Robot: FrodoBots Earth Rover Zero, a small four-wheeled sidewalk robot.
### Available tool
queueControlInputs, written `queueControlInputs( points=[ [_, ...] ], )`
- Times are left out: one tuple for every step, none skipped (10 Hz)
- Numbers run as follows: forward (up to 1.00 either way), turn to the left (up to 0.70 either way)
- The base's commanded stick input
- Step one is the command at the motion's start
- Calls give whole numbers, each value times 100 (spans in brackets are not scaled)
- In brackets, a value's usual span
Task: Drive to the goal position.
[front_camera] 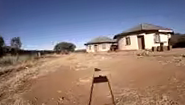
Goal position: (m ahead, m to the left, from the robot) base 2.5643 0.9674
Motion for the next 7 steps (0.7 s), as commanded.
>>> queueControlInputs(
  points=[
    [50, 0],
    [50, 0],
    [50, 0],
    [50, 0],
    [50, 0],
    [50, 0],
    [50, 0]
  ],
)
